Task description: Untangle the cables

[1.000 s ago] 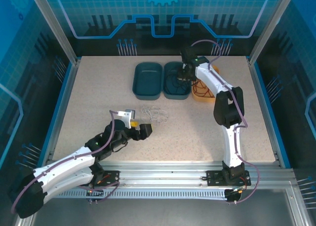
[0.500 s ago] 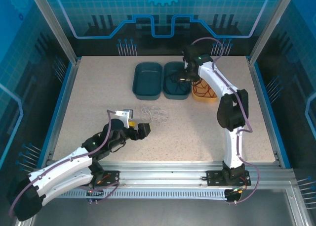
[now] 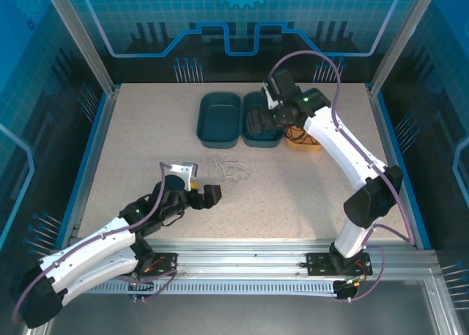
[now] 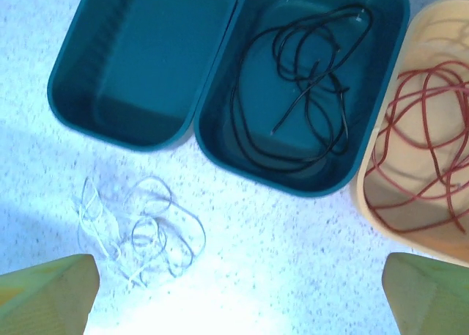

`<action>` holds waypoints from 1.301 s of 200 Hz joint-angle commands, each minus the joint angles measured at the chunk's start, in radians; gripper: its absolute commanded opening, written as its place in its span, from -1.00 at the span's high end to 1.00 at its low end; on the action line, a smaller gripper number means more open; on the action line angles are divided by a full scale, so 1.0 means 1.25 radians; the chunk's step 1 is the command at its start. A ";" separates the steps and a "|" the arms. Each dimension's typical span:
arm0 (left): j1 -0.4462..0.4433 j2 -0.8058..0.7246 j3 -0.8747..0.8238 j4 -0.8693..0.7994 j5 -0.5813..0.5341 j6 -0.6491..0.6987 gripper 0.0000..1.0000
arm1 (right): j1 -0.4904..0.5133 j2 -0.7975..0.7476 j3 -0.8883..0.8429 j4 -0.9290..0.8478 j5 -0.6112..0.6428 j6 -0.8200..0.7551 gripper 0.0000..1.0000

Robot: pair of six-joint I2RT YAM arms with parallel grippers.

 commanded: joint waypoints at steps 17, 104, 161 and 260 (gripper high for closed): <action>-0.004 0.015 0.053 -0.055 -0.025 0.029 -0.99 | 0.026 -0.096 -0.122 0.029 0.008 0.053 -0.99; 0.041 0.181 0.207 -0.190 -0.072 0.088 -0.98 | 0.069 -0.199 -0.244 0.070 0.024 0.109 -0.99; 0.132 0.326 0.293 -0.171 0.036 0.115 -0.62 | 0.079 -0.251 -0.354 0.122 0.029 0.152 -0.99; 0.163 0.666 0.457 -0.111 0.023 0.114 -0.55 | 0.096 -0.287 -0.420 0.147 0.032 0.169 -0.99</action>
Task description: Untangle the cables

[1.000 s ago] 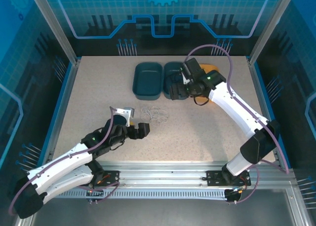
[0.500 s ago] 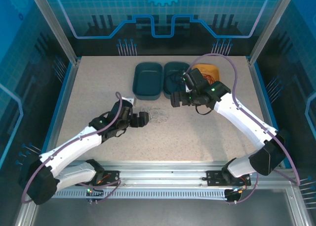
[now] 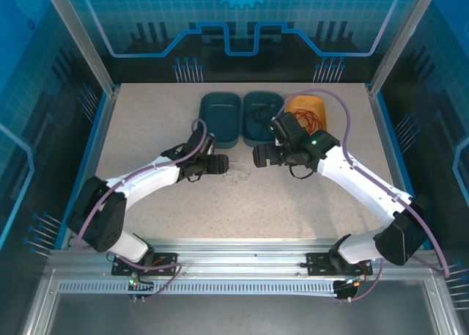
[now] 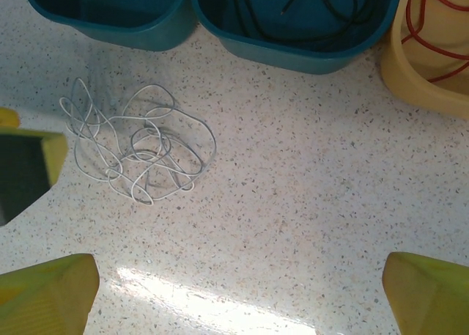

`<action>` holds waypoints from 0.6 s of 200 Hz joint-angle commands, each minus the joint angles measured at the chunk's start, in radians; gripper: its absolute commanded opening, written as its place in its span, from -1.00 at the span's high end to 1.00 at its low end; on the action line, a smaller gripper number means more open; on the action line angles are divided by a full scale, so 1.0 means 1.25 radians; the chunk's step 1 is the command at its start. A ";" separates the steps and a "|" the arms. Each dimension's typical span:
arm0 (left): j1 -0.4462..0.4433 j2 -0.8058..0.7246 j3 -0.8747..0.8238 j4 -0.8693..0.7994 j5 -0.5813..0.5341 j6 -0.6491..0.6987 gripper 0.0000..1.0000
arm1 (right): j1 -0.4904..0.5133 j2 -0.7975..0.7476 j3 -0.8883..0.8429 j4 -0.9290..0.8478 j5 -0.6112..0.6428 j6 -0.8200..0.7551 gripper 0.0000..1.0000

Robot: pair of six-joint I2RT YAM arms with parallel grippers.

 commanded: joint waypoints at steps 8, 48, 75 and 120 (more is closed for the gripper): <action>0.003 0.065 0.048 0.013 -0.009 0.007 -0.54 | 0.008 -0.030 -0.013 0.023 0.007 0.016 -0.99; 0.003 0.104 0.042 0.021 0.011 0.006 0.21 | 0.008 -0.037 -0.037 0.042 0.001 0.022 -0.99; 0.001 0.059 0.001 0.036 0.045 -0.002 0.69 | 0.009 -0.027 -0.053 0.051 -0.003 0.027 -0.99; -0.015 -0.070 -0.067 0.013 0.096 -0.008 1.00 | 0.016 0.000 -0.076 0.057 0.004 0.041 -0.99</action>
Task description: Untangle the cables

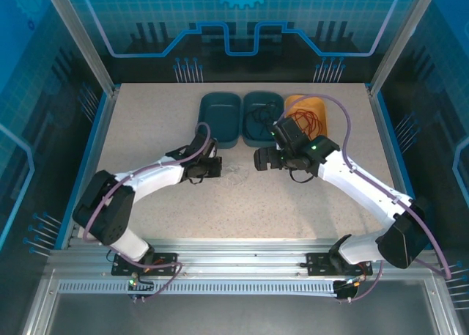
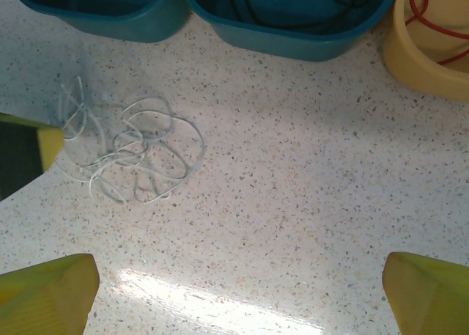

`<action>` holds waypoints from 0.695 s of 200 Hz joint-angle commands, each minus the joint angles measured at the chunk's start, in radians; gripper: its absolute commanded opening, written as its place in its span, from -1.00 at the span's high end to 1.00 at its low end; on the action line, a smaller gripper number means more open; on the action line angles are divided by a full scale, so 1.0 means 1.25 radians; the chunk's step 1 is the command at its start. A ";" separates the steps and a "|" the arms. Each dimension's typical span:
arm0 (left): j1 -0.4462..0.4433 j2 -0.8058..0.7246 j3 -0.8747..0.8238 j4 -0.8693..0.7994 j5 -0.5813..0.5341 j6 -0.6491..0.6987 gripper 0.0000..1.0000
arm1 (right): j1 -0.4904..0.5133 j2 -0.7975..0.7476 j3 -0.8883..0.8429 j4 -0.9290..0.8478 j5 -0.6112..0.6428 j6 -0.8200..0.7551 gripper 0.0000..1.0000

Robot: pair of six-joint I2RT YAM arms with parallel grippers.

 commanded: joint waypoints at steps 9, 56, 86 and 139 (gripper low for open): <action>-0.018 -0.116 -0.048 -0.013 0.062 -0.002 1.00 | 0.019 0.021 -0.016 0.012 0.005 0.021 -0.99; -0.046 -0.244 -0.113 -0.022 0.134 -0.012 1.00 | 0.048 0.025 -0.032 0.003 -0.007 0.028 -0.99; -0.070 -0.300 -0.137 -0.042 0.148 -0.014 1.00 | 0.055 0.022 -0.056 0.031 -0.041 0.025 -0.99; -0.070 -0.367 -0.178 -0.044 0.124 -0.048 1.00 | 0.074 0.055 -0.098 0.109 -0.105 0.034 -0.77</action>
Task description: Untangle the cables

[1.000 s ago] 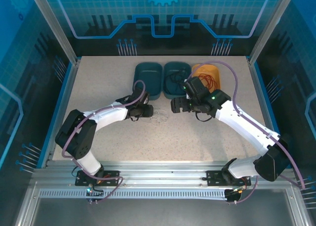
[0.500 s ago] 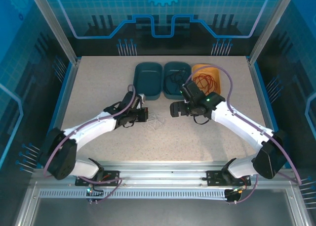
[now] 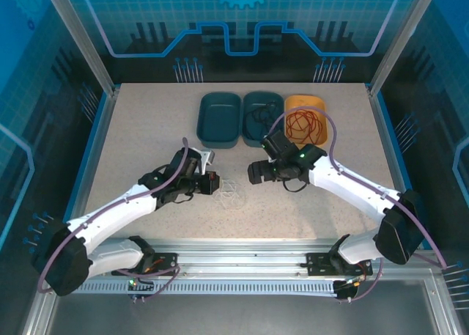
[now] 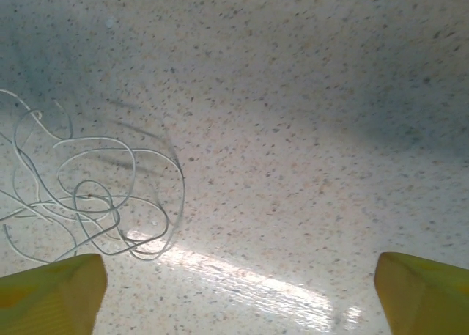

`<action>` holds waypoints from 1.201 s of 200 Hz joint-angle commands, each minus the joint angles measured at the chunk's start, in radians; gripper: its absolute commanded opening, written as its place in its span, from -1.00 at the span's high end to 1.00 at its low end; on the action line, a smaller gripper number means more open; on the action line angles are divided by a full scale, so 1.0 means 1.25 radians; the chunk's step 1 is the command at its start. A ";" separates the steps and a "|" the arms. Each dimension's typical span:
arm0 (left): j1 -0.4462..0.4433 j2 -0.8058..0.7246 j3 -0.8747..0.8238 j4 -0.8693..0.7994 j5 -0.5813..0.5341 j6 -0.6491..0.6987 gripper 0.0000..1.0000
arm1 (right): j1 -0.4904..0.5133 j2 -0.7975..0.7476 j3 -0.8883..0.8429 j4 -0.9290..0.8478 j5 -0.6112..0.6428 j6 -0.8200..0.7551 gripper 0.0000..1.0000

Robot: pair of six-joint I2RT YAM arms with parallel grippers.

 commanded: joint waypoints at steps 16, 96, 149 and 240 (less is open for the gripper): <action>-0.002 -0.034 -0.042 -0.004 -0.006 -0.036 1.00 | 0.028 0.055 -0.015 0.076 -0.063 0.015 -0.70; -0.002 0.035 -0.048 0.033 -0.017 -0.052 1.00 | 0.145 0.175 -0.020 0.233 -0.127 0.117 -0.59; -0.002 0.058 -0.059 0.051 -0.022 -0.051 1.00 | 0.189 0.296 0.028 0.226 -0.098 0.135 -0.62; 0.022 0.051 -0.001 -0.054 -0.118 -0.007 0.87 | 0.154 0.242 -0.067 0.216 -0.010 0.148 0.66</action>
